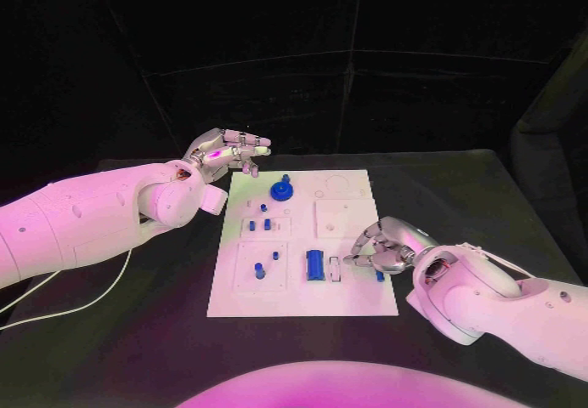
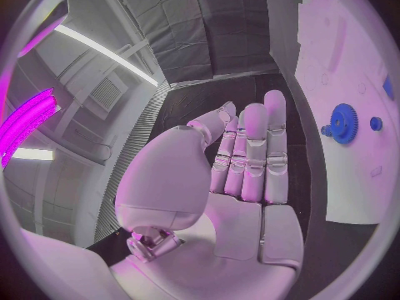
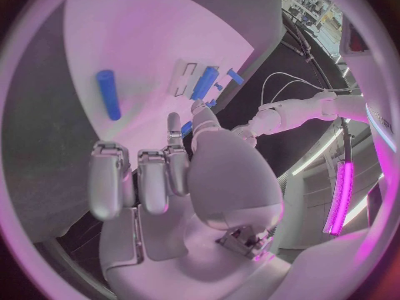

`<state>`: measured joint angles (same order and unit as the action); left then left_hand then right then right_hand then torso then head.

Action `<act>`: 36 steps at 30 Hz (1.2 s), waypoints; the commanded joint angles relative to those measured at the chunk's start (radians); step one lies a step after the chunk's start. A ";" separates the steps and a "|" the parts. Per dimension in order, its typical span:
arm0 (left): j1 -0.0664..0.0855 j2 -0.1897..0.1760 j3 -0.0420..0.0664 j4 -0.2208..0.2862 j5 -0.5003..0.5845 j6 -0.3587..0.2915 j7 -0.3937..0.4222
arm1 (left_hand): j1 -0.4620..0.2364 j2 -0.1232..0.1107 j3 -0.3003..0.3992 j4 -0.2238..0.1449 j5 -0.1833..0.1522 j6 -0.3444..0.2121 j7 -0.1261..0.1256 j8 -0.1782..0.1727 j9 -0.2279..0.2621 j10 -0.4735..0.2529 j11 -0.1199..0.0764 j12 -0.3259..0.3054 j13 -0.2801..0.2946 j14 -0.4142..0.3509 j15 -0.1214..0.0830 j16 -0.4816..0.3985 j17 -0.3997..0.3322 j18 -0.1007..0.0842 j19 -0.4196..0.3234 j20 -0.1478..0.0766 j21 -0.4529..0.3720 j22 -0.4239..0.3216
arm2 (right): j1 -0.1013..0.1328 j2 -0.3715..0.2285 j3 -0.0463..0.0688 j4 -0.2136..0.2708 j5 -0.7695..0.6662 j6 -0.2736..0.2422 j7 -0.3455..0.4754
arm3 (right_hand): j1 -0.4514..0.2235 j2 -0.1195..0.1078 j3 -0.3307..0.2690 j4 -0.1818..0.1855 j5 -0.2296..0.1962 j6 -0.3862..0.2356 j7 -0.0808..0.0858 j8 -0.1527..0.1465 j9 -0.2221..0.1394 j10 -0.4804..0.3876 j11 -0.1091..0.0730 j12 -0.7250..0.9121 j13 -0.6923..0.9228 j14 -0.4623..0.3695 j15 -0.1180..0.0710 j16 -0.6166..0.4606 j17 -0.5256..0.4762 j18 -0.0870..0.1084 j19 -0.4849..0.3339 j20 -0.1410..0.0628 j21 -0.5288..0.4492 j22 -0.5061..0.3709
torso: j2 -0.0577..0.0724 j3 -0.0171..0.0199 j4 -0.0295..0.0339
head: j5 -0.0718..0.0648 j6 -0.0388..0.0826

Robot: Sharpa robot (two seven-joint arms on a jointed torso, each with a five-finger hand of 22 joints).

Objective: Assemble the parts on the task board

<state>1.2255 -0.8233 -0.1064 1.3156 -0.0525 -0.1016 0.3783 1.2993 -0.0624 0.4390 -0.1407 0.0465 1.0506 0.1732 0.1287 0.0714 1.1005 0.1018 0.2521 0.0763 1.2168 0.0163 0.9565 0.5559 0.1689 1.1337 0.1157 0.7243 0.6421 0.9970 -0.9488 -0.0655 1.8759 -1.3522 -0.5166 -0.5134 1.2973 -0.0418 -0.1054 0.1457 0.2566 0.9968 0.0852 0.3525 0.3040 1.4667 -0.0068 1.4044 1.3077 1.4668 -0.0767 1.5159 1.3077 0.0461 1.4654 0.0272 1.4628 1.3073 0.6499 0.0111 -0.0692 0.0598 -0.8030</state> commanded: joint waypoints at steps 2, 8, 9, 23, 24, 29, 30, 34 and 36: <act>0.002 0.001 0.001 0.000 0.004 0.004 0.010 | 0.000 0.010 -0.004 -0.001 0.001 0.005 -0.003 0.005 0.000 -0.007 -0.002 0.006 0.001 -0.006 -0.002 -0.002 -0.001 0.015 -0.002 0.000 -0.003 -0.001 | 0.008 -0.061 0.000 0.019 0.033 0.026 0.032 | -0.001 0.004 -0.004 0.002 0.008 -0.007 -0.002 -0.006 -0.002 0.026 0.009 -0.002 0.138 0.083 0.009 0.002 0.160 -0.005 0.033 0.009 0.004 0.078 | -0.001 0.0010 -0.0073 | -0.002 0.004; 0.001 0.004 0.001 -0.001 0.004 0.005 0.011 | 0.000 0.010 -0.004 -0.001 0.001 0.005 -0.003 0.005 0.000 -0.007 -0.002 0.006 0.001 -0.006 -0.002 -0.002 -0.001 0.015 -0.002 0.000 -0.003 -0.001 | 0.011 -0.112 0.000 0.026 -0.023 0.079 -0.009 | -0.006 0.008 -0.005 0.005 0.012 -0.005 -0.001 -0.010 -0.004 0.026 0.011 -0.004 0.137 0.083 0.010 0.002 0.159 -0.006 0.034 0.011 0.005 0.080 | -0.001 0.0018 -0.0114 | -0.012 0.006; 0.001 0.005 0.000 -0.001 0.004 0.006 0.011 | 0.000 0.010 -0.004 -0.001 0.001 0.005 -0.003 0.005 0.000 -0.007 -0.002 0.006 0.001 -0.006 -0.002 -0.002 -0.001 0.015 -0.002 0.000 -0.003 -0.001 | 0.011 -0.114 0.000 0.024 -0.034 0.087 -0.017 | -0.007 0.009 -0.005 0.005 0.012 -0.004 -0.001 -0.011 -0.004 0.026 0.011 -0.004 0.137 0.083 0.011 0.002 0.159 -0.006 0.034 0.011 0.005 0.080 | -0.001 0.0013 -0.0100 | -0.016 0.007; 0.001 0.004 -0.001 0.000 0.004 0.008 0.012 | 0.000 0.010 -0.004 -0.001 0.001 0.005 -0.003 0.005 0.000 -0.007 -0.002 0.006 0.001 -0.006 -0.002 -0.002 -0.001 0.015 -0.002 0.000 -0.003 -0.001 | 0.007 -0.076 -0.001 -0.023 -0.128 0.168 -0.084 | -0.026 0.003 -0.017 0.015 0.014 0.006 -0.001 -0.020 -0.006 0.023 0.011 -0.011 0.133 0.081 0.012 -0.002 0.153 -0.004 0.032 0.013 0.002 0.076 | 0.000 0.0005 -0.0045 | -0.024 0.001; 0.001 0.003 -0.001 0.000 0.004 0.009 0.012 | 0.000 0.011 -0.006 -0.001 0.001 0.005 -0.004 0.006 0.000 -0.007 -0.003 0.007 0.001 -0.007 -0.002 -0.002 -0.002 0.015 -0.002 -0.001 -0.004 -0.002 | 0.007 -0.073 -0.001 -0.026 -0.129 0.172 -0.085 | -0.026 0.003 -0.017 0.016 0.014 0.006 -0.001 -0.020 -0.006 0.023 0.011 -0.012 0.133 0.081 0.012 -0.002 0.152 -0.004 0.032 0.013 0.002 0.075 | -0.001 0.0005 -0.0044 | -0.024 0.001; 0.001 0.002 -0.002 0.000 0.004 0.009 0.011 | 0.000 0.011 -0.007 -0.001 0.001 0.006 -0.004 0.007 0.000 -0.007 -0.003 0.008 0.001 -0.007 -0.002 -0.002 -0.003 0.015 -0.001 -0.001 -0.004 -0.002 | 0.006 -0.059 -0.001 -0.037 -0.132 0.191 -0.090 | -0.026 0.002 -0.018 0.016 0.015 0.007 -0.002 -0.020 -0.006 0.023 0.011 -0.011 0.134 0.081 0.012 -0.002 0.152 -0.004 0.032 0.013 0.002 0.076 | 0.000 0.0006 -0.0049 | -0.022 -0.002; 0.001 0.001 -0.002 0.000 0.004 0.009 0.011 | 0.000 0.011 -0.007 -0.001 0.001 0.006 -0.004 0.007 0.000 -0.007 -0.003 0.008 0.001 -0.007 -0.002 -0.002 -0.003 0.015 -0.001 -0.001 -0.004 -0.002 | 0.005 -0.056 -0.001 -0.039 -0.132 0.195 -0.090 | -0.025 0.002 -0.018 0.015 0.016 0.009 -0.002 -0.020 -0.006 0.023 0.011 -0.012 0.134 0.081 0.011 -0.002 0.152 -0.004 0.032 0.013 0.002 0.076 | 0.000 0.0006 -0.0057 | -0.022 -0.003; 0.001 0.000 -0.002 0.000 0.004 0.009 0.011 | 0.000 0.011 -0.007 -0.001 0.001 0.006 -0.004 0.007 0.000 -0.007 -0.003 0.008 0.001 -0.007 -0.002 -0.002 -0.003 0.015 -0.001 -0.001 -0.004 -0.002 | 0.001 -0.045 -0.001 -0.041 -0.133 0.213 -0.090 | -0.020 0.002 -0.018 0.012 0.018 0.015 -0.004 -0.021 -0.005 0.023 0.009 -0.012 0.134 0.081 0.011 -0.002 0.152 -0.004 0.031 0.013 0.002 0.075 | 0.000 0.0004 -0.0060 | -0.022 -0.004; 0.001 0.000 -0.002 0.000 0.004 0.010 0.010 | 0.000 0.011 -0.007 -0.001 0.001 0.006 -0.004 0.007 0.000 -0.007 -0.003 0.008 0.001 -0.007 -0.002 -0.002 -0.003 0.015 -0.001 -0.001 -0.004 -0.002 | -0.001 -0.039 -0.001 -0.042 -0.134 0.227 -0.091 | -0.017 0.002 -0.018 0.010 0.018 0.018 -0.005 -0.021 -0.005 0.024 0.009 -0.012 0.134 0.081 0.010 -0.003 0.152 -0.004 0.031 0.013 0.002 0.075 | 0.000 0.0006 -0.0052 | -0.022 -0.005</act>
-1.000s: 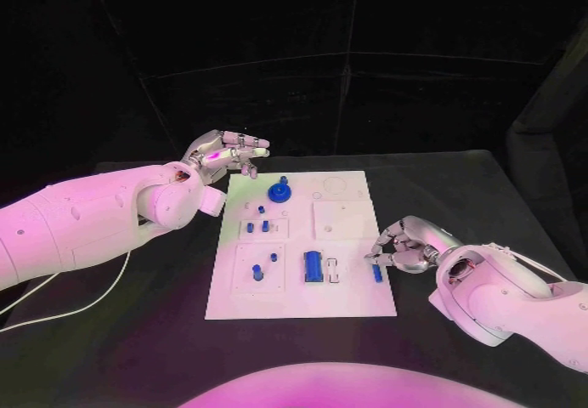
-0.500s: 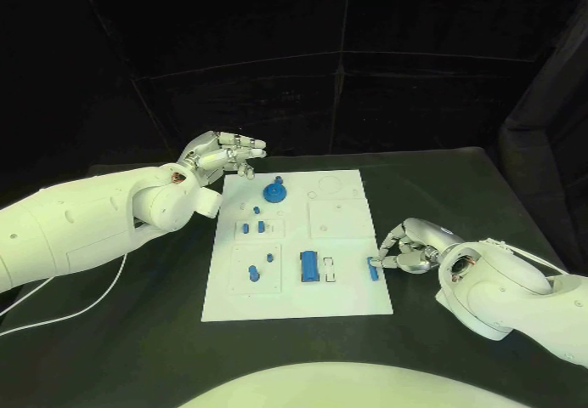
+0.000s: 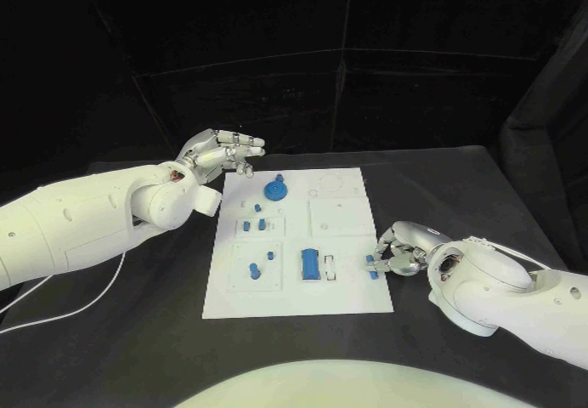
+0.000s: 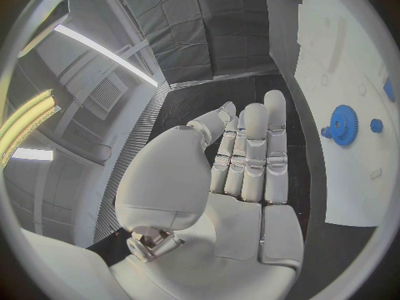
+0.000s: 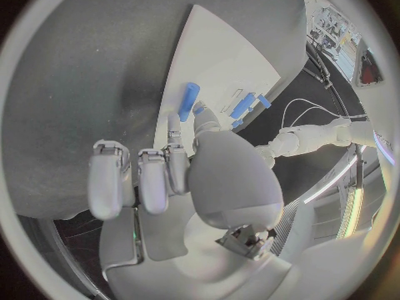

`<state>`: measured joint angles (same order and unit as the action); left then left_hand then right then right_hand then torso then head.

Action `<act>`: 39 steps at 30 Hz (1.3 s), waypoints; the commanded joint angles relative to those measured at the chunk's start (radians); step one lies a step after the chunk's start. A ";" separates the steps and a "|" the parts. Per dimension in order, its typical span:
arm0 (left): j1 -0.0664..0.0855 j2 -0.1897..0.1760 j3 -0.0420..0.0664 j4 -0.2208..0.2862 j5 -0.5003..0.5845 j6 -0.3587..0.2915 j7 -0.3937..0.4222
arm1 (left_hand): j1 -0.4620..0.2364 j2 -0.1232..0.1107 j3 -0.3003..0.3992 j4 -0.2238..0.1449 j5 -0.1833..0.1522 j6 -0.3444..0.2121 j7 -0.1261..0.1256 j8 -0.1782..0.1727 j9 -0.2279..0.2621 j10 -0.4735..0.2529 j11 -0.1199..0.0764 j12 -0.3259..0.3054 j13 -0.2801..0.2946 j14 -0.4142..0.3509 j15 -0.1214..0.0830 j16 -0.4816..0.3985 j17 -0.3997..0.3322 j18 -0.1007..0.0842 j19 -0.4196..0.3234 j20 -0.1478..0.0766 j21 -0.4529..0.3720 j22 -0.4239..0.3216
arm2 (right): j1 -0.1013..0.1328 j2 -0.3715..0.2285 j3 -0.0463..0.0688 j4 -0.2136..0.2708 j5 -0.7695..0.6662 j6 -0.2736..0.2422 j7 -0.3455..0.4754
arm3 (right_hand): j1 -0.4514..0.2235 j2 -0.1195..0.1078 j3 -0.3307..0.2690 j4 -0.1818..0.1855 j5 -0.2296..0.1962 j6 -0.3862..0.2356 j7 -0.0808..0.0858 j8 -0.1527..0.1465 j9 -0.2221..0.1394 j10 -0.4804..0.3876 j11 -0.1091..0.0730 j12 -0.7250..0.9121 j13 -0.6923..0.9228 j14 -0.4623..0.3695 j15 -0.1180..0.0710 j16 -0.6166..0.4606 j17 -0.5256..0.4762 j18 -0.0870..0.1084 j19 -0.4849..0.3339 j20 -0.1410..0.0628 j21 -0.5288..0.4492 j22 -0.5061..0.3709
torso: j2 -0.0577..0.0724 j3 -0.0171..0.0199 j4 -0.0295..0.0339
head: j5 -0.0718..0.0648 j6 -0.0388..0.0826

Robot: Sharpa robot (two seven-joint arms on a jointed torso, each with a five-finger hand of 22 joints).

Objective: Assemble the parts on the task board

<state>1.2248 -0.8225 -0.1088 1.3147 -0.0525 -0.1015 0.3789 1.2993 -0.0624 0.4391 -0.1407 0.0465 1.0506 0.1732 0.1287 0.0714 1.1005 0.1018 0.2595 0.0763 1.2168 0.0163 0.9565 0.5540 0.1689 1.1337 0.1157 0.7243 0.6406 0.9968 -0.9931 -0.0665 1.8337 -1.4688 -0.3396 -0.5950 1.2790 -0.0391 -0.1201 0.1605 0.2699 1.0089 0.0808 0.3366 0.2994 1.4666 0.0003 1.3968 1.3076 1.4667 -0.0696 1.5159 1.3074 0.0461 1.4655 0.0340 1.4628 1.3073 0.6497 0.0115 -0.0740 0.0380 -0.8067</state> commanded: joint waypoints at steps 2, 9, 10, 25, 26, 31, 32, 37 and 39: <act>0.001 -0.001 0.001 0.001 0.004 0.010 0.009 | 0.000 0.011 -0.007 -0.001 0.001 0.005 -0.004 0.007 0.000 -0.007 -0.003 0.001 0.001 -0.007 -0.002 -0.002 -0.001 0.014 -0.001 -0.001 -0.004 -0.001 | -0.002 0.009 0.000 -0.001 -0.020 0.072 -0.017 | 0.003 -0.001 -0.003 -0.006 0.005 0.008 -0.001 -0.005 0.000 0.023 0.001 -0.005 0.134 0.081 0.003 -0.003 0.152 -0.004 0.031 0.006 0.002 0.076 | 0.000 0.0003 -0.0001 | 0.001 -0.002; 0.001 -0.004 0.001 0.001 0.004 0.010 0.007 | 0.000 0.011 -0.007 -0.001 0.001 0.005 -0.004 0.007 0.000 -0.007 -0.003 0.001 0.001 -0.007 -0.002 -0.002 -0.001 0.014 -0.001 -0.001 -0.005 -0.001 | -0.003 0.020 0.000 -0.008 -0.045 0.118 -0.042 | 0.014 0.000 -0.001 -0.014 0.002 0.012 -0.002 -0.010 -0.001 0.022 0.000 -0.009 0.132 0.081 0.002 -0.003 0.152 -0.004 0.031 0.005 0.002 0.076 | 0.000 -0.0002 0.0000 | -0.001 -0.002; 0.001 -0.004 0.001 0.001 0.004 0.010 0.007 | 0.000 0.011 -0.007 -0.001 0.001 0.005 -0.004 0.007 0.000 -0.007 -0.003 0.001 0.001 -0.007 -0.002 -0.002 -0.001 0.014 -0.001 -0.001 -0.005 -0.001 | -0.003 0.022 0.000 -0.010 -0.052 0.124 -0.047 | 0.019 0.001 0.001 -0.017 0.002 0.013 -0.002 -0.011 -0.001 0.022 0.000 -0.009 0.132 0.081 0.001 -0.003 0.152 -0.004 0.031 0.005 0.002 0.076 | 0.000 -0.0002 0.0002 | -0.001 -0.001; 0.001 -0.008 0.000 0.004 0.004 0.010 0.006 | -0.001 0.011 -0.009 -0.001 0.001 0.004 -0.003 0.007 0.000 -0.008 -0.003 0.001 0.001 -0.007 -0.002 -0.001 -0.002 0.014 -0.001 -0.001 -0.005 -0.002 | -0.004 0.056 0.000 -0.015 -0.167 0.156 -0.081 | 0.099 0.030 0.100 -0.083 0.031 0.038 -0.005 -0.055 -0.015 0.017 -0.005 -0.020 0.131 0.082 -0.002 -0.003 0.157 -0.005 0.032 0.000 0.003 0.081 | -0.001 -0.0005 0.0007 | -0.001 -0.003; 0.001 -0.008 0.000 0.004 0.004 0.010 0.006 | -0.001 0.011 -0.009 -0.001 0.001 0.004 -0.003 0.007 0.000 -0.008 -0.003 0.001 0.001 -0.007 -0.002 -0.001 -0.002 0.014 -0.001 -0.001 -0.005 -0.002 | -0.004 0.055 0.000 -0.012 -0.155 0.138 -0.082 | 0.092 0.027 0.109 -0.081 0.054 0.041 -0.006 -0.058 -0.017 0.018 -0.006 -0.020 0.132 0.082 -0.003 -0.002 0.157 -0.005 0.033 0.000 0.004 0.082 | -0.001 -0.0003 0.0004 | -0.001 -0.002; 0.001 -0.008 0.000 0.004 0.004 0.011 0.007 | -0.001 0.011 -0.009 -0.001 0.001 0.004 -0.003 0.007 0.000 -0.008 -0.003 0.001 0.001 -0.007 -0.002 -0.001 -0.002 0.014 -0.001 -0.001 -0.005 -0.002 | -0.004 0.045 0.000 0.009 -0.058 0.041 -0.079 | 0.044 0.002 0.159 -0.052 0.170 0.053 -0.008 -0.076 -0.022 0.022 -0.009 -0.018 0.136 0.083 -0.006 0.000 0.162 -0.006 0.034 -0.002 0.005 0.084 | -0.001 -0.0007 0.0013 | -0.002 -0.001; 0.001 -0.008 0.000 0.004 0.004 0.011 0.007 | -0.001 0.011 -0.009 -0.001 0.001 0.004 -0.003 0.007 0.000 -0.008 -0.003 0.001 0.001 -0.007 -0.002 -0.001 -0.002 0.014 -0.001 -0.001 -0.005 -0.002 | -0.004 0.043 0.000 0.013 -0.043 0.026 -0.077 | 0.040 0.000 0.164 -0.049 0.175 0.054 -0.009 -0.078 -0.022 0.022 -0.009 -0.017 0.137 0.083 -0.006 0.000 0.162 -0.006 0.034 -0.002 0.005 0.084 | -0.001 -0.0008 0.0016 | -0.002 0.000; 0.001 -0.008 0.000 0.005 0.004 0.010 0.007 | 0.000 0.011 -0.009 -0.001 0.001 0.004 -0.003 0.007 0.000 -0.009 -0.003 0.002 0.001 -0.007 -0.002 -0.001 -0.002 0.014 -0.001 -0.001 -0.006 -0.002 | -0.004 0.033 0.000 0.042 0.056 -0.088 -0.045 | 0.018 -0.022 0.208 -0.035 0.216 0.061 -0.010 -0.086 -0.023 0.024 -0.010 -0.018 0.138 0.083 -0.007 0.000 0.163 -0.006 0.035 -0.004 0.004 0.084 | -0.002 -0.0017 0.0027 | -0.002 0.002; 0.001 -0.007 0.000 0.005 0.004 0.010 0.007 | 0.000 0.011 -0.009 -0.001 0.001 0.004 -0.003 0.007 0.000 -0.009 -0.003 0.002 0.001 -0.007 -0.002 -0.001 -0.002 0.014 -0.001 -0.001 -0.006 -0.002 | -0.003 0.031 0.001 0.052 0.085 -0.126 -0.030 | 0.013 -0.029 0.222 -0.033 0.223 0.064 -0.010 -0.088 -0.022 0.025 -0.010 -0.016 0.140 0.083 -0.008 0.000 0.163 -0.006 0.035 -0.004 0.005 0.085 | -0.001 -0.0016 0.0029 | 0.000 0.003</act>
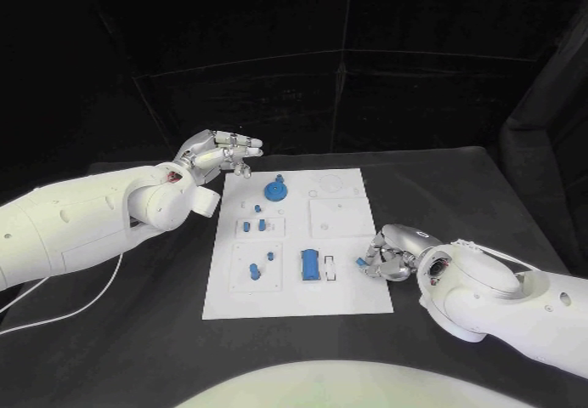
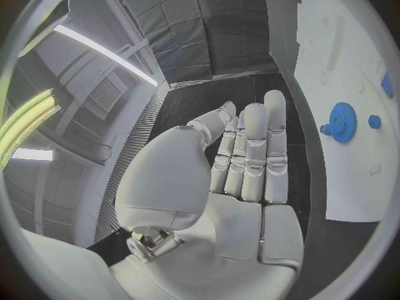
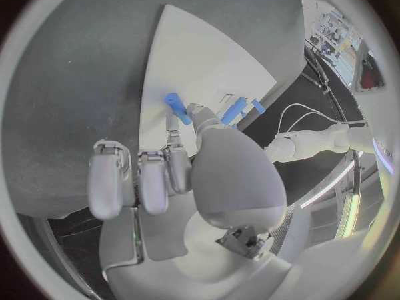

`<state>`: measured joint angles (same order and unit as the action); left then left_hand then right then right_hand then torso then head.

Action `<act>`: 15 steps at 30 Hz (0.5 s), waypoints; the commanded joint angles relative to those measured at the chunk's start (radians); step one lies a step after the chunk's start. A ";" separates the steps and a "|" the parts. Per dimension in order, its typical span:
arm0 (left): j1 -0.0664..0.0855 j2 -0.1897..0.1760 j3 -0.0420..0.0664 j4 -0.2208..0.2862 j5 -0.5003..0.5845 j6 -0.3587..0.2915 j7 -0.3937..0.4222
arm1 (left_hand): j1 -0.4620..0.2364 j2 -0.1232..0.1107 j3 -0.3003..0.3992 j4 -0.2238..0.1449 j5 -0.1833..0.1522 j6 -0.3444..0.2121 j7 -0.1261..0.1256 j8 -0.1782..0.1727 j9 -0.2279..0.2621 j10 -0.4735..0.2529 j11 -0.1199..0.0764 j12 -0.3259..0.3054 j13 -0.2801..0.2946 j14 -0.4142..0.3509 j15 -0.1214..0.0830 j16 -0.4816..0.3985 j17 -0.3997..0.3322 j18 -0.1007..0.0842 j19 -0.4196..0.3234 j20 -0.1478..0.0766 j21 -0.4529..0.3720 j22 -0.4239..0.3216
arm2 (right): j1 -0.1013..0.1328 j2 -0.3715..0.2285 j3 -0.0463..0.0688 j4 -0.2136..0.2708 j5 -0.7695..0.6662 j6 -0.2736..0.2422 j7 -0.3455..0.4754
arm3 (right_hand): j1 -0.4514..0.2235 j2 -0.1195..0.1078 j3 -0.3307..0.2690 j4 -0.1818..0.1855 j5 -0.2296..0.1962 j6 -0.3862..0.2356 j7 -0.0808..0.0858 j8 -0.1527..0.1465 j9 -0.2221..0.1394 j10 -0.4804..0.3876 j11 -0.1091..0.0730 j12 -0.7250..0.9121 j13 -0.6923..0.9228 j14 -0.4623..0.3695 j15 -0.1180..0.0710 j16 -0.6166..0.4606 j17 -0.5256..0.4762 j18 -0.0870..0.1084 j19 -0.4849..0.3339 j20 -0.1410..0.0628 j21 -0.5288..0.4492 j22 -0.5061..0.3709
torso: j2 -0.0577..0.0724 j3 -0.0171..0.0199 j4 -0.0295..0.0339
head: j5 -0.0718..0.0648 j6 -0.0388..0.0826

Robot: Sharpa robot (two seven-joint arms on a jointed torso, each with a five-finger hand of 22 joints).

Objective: Assemble the parts on the task board

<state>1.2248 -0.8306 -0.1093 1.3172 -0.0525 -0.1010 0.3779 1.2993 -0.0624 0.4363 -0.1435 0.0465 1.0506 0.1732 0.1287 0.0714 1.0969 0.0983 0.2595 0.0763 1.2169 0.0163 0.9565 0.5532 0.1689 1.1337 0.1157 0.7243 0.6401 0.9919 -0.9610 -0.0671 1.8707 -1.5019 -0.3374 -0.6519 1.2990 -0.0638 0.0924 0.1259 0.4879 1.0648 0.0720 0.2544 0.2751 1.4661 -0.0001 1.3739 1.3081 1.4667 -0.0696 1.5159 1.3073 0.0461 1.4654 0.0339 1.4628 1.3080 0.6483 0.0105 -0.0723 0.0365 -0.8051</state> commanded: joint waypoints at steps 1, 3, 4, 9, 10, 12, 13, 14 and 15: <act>0.001 0.001 0.001 0.003 0.004 0.010 0.008 | 0.000 0.011 -0.006 0.001 0.001 0.004 -0.003 0.007 0.000 -0.005 0.001 0.002 0.001 -0.007 -0.002 -0.001 -0.001 0.014 -0.001 -0.001 -0.006 -0.001 | 0.002 -0.001 0.001 0.020 0.132 -0.146 0.035 | -0.009 -0.007 0.016 0.003 0.007 0.009 -0.001 -0.006 0.002 0.026 -0.010 0.007 0.140 0.083 -0.008 0.000 0.164 -0.006 0.035 -0.004 0.005 0.084 | 0.001 -0.0004 0.0013 | 0.001 0.002; 0.001 0.001 0.001 0.003 0.004 0.009 0.007 | 0.000 0.011 -0.006 0.001 0.001 0.004 -0.003 0.007 0.000 -0.005 0.001 0.002 0.001 -0.007 -0.002 -0.001 -0.001 0.014 -0.001 -0.001 -0.006 -0.001 | 0.002 0.001 0.001 0.029 0.160 -0.175 0.052 | -0.013 -0.010 0.022 0.005 0.009 0.010 -0.001 -0.007 0.002 0.026 -0.010 0.008 0.141 0.084 -0.008 0.000 0.165 -0.006 0.036 -0.004 0.005 0.085 | 0.001 -0.0002 0.0011 | 0.002 0.003; 0.001 0.001 0.001 0.003 0.004 0.009 0.007 | 0.000 0.011 -0.006 0.001 0.001 0.004 -0.003 0.007 0.000 -0.005 0.001 0.002 0.001 -0.007 -0.002 -0.001 -0.001 0.014 -0.001 -0.001 -0.006 -0.001 | 0.002 0.003 0.001 0.032 0.170 -0.184 0.057 | -0.015 -0.012 0.024 0.006 0.010 0.010 -0.001 -0.008 0.003 0.027 -0.010 0.009 0.141 0.084 -0.008 0.001 0.165 -0.006 0.036 -0.004 0.005 0.084 | 0.001 0.0005 -0.0003 | 0.004 0.003; 0.001 0.002 0.001 0.004 0.004 0.009 0.008 | 0.000 0.011 -0.006 0.001 0.001 0.004 -0.003 0.007 0.000 -0.005 0.001 0.002 0.001 -0.007 -0.002 -0.001 -0.001 0.014 -0.001 -0.001 -0.006 -0.001 | 0.002 0.026 0.002 0.030 0.226 -0.195 0.072 | -0.034 -0.023 0.038 0.016 0.013 0.013 -0.001 -0.010 0.004 0.028 -0.009 0.009 0.142 0.084 -0.007 0.001 0.167 -0.006 0.036 -0.004 0.005 0.084 | 0.001 0.0001 -0.0015 | 0.006 0.003; 0.001 0.002 0.001 0.004 0.004 0.010 0.008 | 0.000 0.011 -0.006 0.001 0.001 0.004 -0.003 0.007 0.000 -0.005 0.001 0.002 0.001 -0.007 -0.002 -0.001 -0.001 0.014 -0.001 -0.001 -0.006 -0.001 | 0.002 0.031 0.002 0.027 0.233 -0.193 0.072 | -0.036 -0.023 0.040 0.017 0.014 0.013 -0.001 -0.010 0.004 0.028 -0.009 0.010 0.142 0.084 -0.007 0.002 0.167 -0.006 0.036 -0.004 0.005 0.085 | 0.001 -0.0002 -0.0013 | 0.006 0.003; 0.001 0.002 0.001 0.004 0.004 0.010 0.008 | 0.000 0.011 -0.006 0.001 0.001 0.004 -0.003 0.007 0.000 -0.005 0.001 0.002 0.001 -0.007 -0.002 -0.001 -0.001 0.014 -0.001 -0.001 -0.006 -0.001 | 0.002 0.042 0.002 0.021 0.247 -0.188 0.071 | -0.040 -0.026 0.043 0.019 0.015 0.015 -0.001 -0.010 0.005 0.029 -0.009 0.011 0.143 0.084 -0.007 0.002 0.168 -0.006 0.036 -0.004 0.005 0.085 | 0.002 0.0000 -0.0010 | 0.005 0.002; 0.001 0.002 0.001 0.005 0.004 0.010 0.008 | 0.000 0.011 -0.006 0.001 0.001 0.004 -0.003 0.007 0.000 -0.005 0.001 0.002 0.001 -0.007 -0.002 -0.001 -0.001 0.014 -0.001 -0.001 -0.006 -0.001 | 0.002 0.047 0.002 0.017 0.253 -0.186 0.069 | -0.042 -0.027 0.045 0.020 0.016 0.016 -0.002 -0.010 0.005 0.029 -0.010 0.012 0.144 0.085 -0.007 0.002 0.168 -0.006 0.036 -0.004 0.005 0.085 | 0.002 0.0001 -0.0009 | 0.005 0.002; 0.001 0.002 0.001 0.005 0.004 0.010 0.008 | 0.000 0.011 -0.006 0.001 0.001 0.004 -0.003 0.007 0.000 -0.005 0.001 0.002 0.001 -0.007 -0.002 -0.001 -0.001 0.014 -0.001 -0.001 -0.006 -0.001 | 0.002 0.052 0.002 0.014 0.258 -0.184 0.067 | -0.044 -0.028 0.046 0.021 0.016 0.017 -0.002 -0.010 0.005 0.030 -0.010 0.012 0.144 0.085 -0.008 0.002 0.169 -0.006 0.037 -0.004 0.006 0.086 | 0.002 0.0002 -0.0008 | 0.005 0.002; 0.001 0.002 0.001 0.005 0.004 0.010 0.008 | 0.000 0.011 -0.006 0.001 0.001 0.004 -0.003 0.007 0.000 -0.005 0.001 0.002 0.001 -0.007 -0.002 -0.001 -0.001 0.014 -0.001 -0.001 -0.006 -0.001 | 0.002 0.057 0.002 0.011 0.262 -0.181 0.065 | -0.046 -0.029 0.047 0.022 0.017 0.019 -0.002 -0.009 0.006 0.030 -0.010 0.013 0.145 0.085 -0.008 0.003 0.169 -0.006 0.037 -0.004 0.006 0.086 | 0.002 0.0003 -0.0009 | 0.006 0.002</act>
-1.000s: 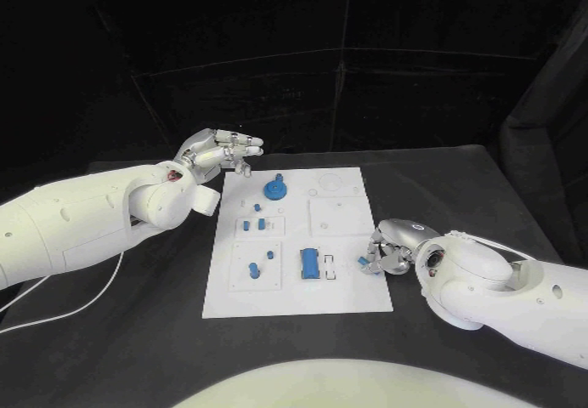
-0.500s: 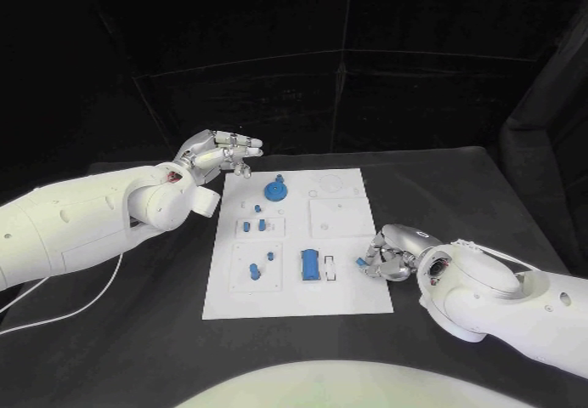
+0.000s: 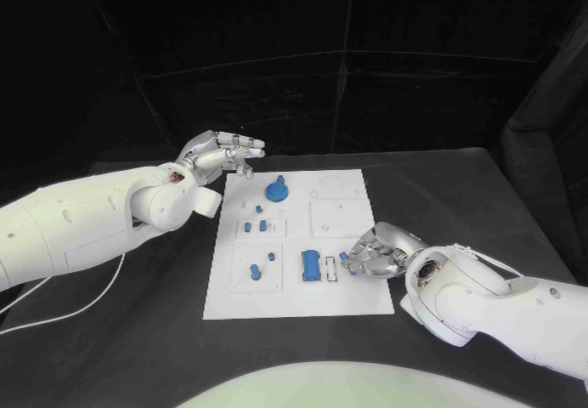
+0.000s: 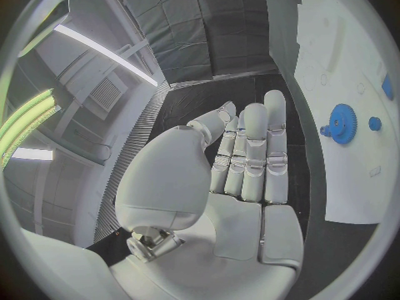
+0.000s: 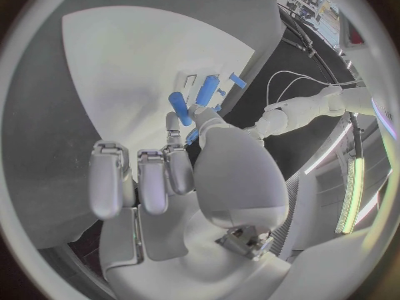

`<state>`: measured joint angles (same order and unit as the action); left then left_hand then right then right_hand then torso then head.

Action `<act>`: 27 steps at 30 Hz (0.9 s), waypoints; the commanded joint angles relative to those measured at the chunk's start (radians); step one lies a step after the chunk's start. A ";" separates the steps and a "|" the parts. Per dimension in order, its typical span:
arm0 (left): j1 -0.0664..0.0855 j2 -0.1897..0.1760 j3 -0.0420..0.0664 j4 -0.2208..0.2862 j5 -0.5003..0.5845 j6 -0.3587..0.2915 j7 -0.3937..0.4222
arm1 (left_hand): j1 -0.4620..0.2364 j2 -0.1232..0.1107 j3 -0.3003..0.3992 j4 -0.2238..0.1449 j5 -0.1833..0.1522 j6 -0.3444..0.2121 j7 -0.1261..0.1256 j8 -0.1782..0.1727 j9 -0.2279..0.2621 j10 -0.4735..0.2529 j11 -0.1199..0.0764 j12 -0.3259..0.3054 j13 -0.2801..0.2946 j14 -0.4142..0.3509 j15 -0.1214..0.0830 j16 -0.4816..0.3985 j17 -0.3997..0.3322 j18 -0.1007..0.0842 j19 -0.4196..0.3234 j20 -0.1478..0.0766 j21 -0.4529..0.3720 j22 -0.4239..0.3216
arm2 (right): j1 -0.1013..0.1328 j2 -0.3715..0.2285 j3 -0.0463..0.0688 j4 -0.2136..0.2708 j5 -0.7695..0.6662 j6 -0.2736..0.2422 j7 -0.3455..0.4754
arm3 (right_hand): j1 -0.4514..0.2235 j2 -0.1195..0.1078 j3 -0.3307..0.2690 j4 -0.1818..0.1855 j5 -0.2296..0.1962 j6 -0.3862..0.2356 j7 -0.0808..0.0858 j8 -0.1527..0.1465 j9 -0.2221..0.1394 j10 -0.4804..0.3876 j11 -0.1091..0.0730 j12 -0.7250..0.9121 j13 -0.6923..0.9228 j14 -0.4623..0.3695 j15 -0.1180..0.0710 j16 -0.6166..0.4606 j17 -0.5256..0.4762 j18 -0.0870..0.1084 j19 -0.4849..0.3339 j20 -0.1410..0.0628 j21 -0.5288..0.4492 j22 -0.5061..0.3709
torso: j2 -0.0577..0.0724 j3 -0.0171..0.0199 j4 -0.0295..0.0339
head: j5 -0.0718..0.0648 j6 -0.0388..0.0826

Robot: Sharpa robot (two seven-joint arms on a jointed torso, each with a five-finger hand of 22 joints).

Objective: Assemble the parts on the task board

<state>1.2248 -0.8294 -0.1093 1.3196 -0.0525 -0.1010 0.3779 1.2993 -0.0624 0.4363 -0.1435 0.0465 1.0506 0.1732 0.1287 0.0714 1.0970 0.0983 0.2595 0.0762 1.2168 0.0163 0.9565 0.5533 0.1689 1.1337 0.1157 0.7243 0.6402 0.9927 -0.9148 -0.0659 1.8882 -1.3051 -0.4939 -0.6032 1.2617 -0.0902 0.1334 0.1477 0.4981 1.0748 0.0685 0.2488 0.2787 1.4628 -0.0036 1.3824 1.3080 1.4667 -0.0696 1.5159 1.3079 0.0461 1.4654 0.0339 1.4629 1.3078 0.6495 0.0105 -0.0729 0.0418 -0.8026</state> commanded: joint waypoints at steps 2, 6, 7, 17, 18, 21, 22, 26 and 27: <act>0.001 0.001 0.001 0.003 0.004 0.010 0.007 | 0.000 0.011 -0.006 0.001 0.001 0.004 -0.003 0.007 0.000 -0.005 0.001 0.002 0.001 -0.007 -0.002 -0.001 -0.001 0.014 -0.001 -0.001 -0.006 -0.001 | 0.001 0.019 0.000 -0.011 0.070 -0.015 0.011 | -0.014 -0.005 0.009 0.003 0.008 0.012 0.000 -0.003 0.003 0.035 -0.007 0.006 0.146 0.085 -0.008 0.003 0.170 -0.007 0.037 -0.005 0.007 0.088 | 0.001 0.0005 -0.0004 | 0.001 -0.002; 0.002 0.001 0.001 0.004 0.004 0.011 0.007 | 0.000 0.011 -0.006 0.001 0.001 0.004 -0.003 0.007 0.000 -0.005 0.001 0.002 0.001 -0.007 -0.002 -0.001 -0.001 0.014 -0.001 -0.001 -0.006 -0.001 | 0.001 0.037 0.000 -0.026 0.077 0.024 -0.011 | -0.043 -0.016 0.010 0.016 0.042 0.027 -0.005 0.003 0.010 0.038 -0.011 0.010 0.149 0.086 -0.011 0.005 0.173 -0.007 0.040 -0.007 0.009 0.092 | 0.001 0.0003 -0.0002 | 0.002 -0.003; 0.002 0.001 0.001 0.004 0.004 0.011 0.007 | 0.000 0.011 -0.006 0.001 0.001 0.004 -0.003 0.007 0.000 -0.005 0.001 0.002 0.001 -0.007 -0.002 -0.001 -0.001 0.014 -0.001 -0.001 -0.006 -0.001 | 0.001 0.041 0.000 -0.030 0.079 0.034 -0.016 | -0.049 -0.017 0.009 0.019 0.051 0.031 -0.007 0.004 0.011 0.039 -0.013 0.011 0.150 0.086 -0.012 0.005 0.174 -0.008 0.040 -0.008 0.010 0.093 | 0.001 0.0005 -0.0006 | 0.002 -0.003; 0.002 0.001 0.001 0.005 0.004 0.014 0.005 | 0.000 0.011 -0.006 0.001 0.001 0.004 -0.003 0.007 0.000 -0.005 0.001 0.002 0.001 -0.007 -0.002 -0.001 -0.001 0.014 -0.001 -0.001 -0.006 -0.001 | 0.001 0.080 0.000 -0.064 0.087 0.063 -0.044 | -0.069 -0.009 0.009 0.030 0.048 0.052 -0.016 0.012 0.021 0.048 -0.020 0.028 0.162 0.086 -0.018 0.005 0.174 -0.007 0.040 -0.012 0.009 0.092 | 0.000 0.0014 -0.0015 | 0.005 -0.007; 0.002 0.001 0.001 0.005 0.004 0.014 0.005 | 0.000 0.011 -0.006 0.001 0.001 0.004 -0.003 0.007 0.000 -0.005 0.001 0.002 0.001 -0.007 -0.002 -0.001 -0.001 0.014 -0.001 -0.001 -0.006 -0.001 | 0.001 0.083 0.000 -0.066 0.084 0.062 -0.046 | -0.069 -0.009 0.009 0.030 0.048 0.052 -0.016 0.012 0.021 0.048 -0.020 0.028 0.162 0.086 -0.018 0.005 0.174 -0.007 0.040 -0.012 0.009 0.092 | 0.000 0.0014 -0.0009 | 0.005 -0.007; 0.002 0.002 0.001 0.005 0.004 0.015 0.005 | 0.000 0.011 -0.006 0.001 0.001 0.004 -0.003 0.007 0.000 -0.005 0.001 0.002 0.001 -0.007 -0.002 -0.001 -0.001 0.014 -0.001 -0.001 -0.006 -0.001 | 0.001 0.092 0.000 -0.072 0.078 0.061 -0.048 | -0.069 -0.010 0.009 0.029 0.047 0.053 -0.017 0.012 0.022 0.049 -0.021 0.029 0.162 0.086 -0.018 0.006 0.174 -0.007 0.040 -0.013 0.009 0.093 | 0.000 0.0013 0.0001 | 0.005 -0.008; 0.002 0.001 0.001 0.005 0.004 0.015 0.005 | 0.000 0.011 -0.006 0.001 0.001 0.004 -0.003 0.007 0.000 -0.005 0.001 0.002 0.001 -0.007 -0.002 -0.001 -0.001 0.014 -0.001 -0.001 -0.006 -0.001 | 0.001 0.094 0.000 -0.074 0.077 0.062 -0.049 | -0.069 -0.010 0.009 0.029 0.047 0.054 -0.017 0.012 0.022 0.049 -0.021 0.029 0.162 0.086 -0.019 0.006 0.174 -0.007 0.040 -0.013 0.009 0.093 | 0.000 0.0012 0.0000 | 0.006 -0.008; 0.002 0.001 0.001 0.005 0.004 0.016 0.004 | -0.001 0.012 -0.007 0.001 0.001 0.004 -0.003 0.007 0.000 -0.006 0.001 0.003 0.001 -0.008 -0.002 -0.001 -0.002 0.014 -0.001 -0.001 -0.006 -0.002 | 0.001 0.101 0.000 -0.078 0.074 0.064 -0.049 | -0.068 -0.010 0.009 0.029 0.046 0.054 -0.017 0.012 0.022 0.049 -0.021 0.030 0.163 0.086 -0.019 0.006 0.175 -0.007 0.040 -0.013 0.009 0.093 | 0.001 0.0011 -0.0007 | 0.007 -0.009; 0.002 0.001 0.001 0.005 0.004 0.016 0.004 | -0.001 0.012 -0.007 0.001 0.001 0.004 -0.003 0.007 0.000 -0.006 0.001 0.003 0.001 -0.008 -0.002 -0.001 -0.002 0.014 -0.001 -0.001 -0.006 -0.002 | 0.001 0.102 0.000 -0.079 0.073 0.065 -0.049 | -0.068 -0.010 0.009 0.029 0.046 0.054 -0.018 0.012 0.022 0.049 -0.021 0.030 0.163 0.086 -0.019 0.006 0.175 -0.007 0.040 -0.013 0.009 0.093 | 0.001 0.0011 -0.0013 | 0.008 -0.010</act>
<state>1.2251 -0.8287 -0.1093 1.3222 -0.0525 -0.0980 0.3773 1.2993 -0.0624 0.4364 -0.1434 0.0465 1.0506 0.1732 0.1327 0.0714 1.0970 0.0983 0.2595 0.0763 1.2168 0.0163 0.9565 0.5522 0.1689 1.1337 0.1157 0.7243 0.6390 0.9927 -0.8142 -0.0661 1.8089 -1.2281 -0.4416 -0.6456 1.2026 -0.1022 0.1404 0.1709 0.5493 1.1206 0.0519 0.2585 0.3011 1.4631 -0.0182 1.4057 1.3079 1.4653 -0.0826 1.5159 1.3077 0.0460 1.4654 0.0265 1.4668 1.3076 0.6502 0.0117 -0.0735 0.0490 -0.8115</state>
